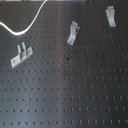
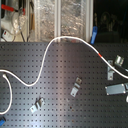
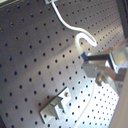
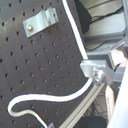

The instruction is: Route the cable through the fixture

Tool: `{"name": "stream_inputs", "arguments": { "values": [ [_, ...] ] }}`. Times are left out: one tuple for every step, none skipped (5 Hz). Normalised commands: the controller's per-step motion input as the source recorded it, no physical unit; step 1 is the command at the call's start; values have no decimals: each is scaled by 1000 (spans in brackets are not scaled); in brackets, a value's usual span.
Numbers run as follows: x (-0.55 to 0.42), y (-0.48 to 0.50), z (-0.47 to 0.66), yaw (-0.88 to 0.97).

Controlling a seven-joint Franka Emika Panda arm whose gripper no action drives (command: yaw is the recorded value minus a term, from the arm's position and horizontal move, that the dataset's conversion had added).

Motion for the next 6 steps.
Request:
{"name": "stream_inputs", "arguments": {
  "values": [
    [-23,65,2,0],
    [-1,-2,60,0],
    [-261,-103,544,-91],
    [-373,-143,660,-20],
    [-462,-179,605,29],
    [-429,-211,520,151]
  ]
}}
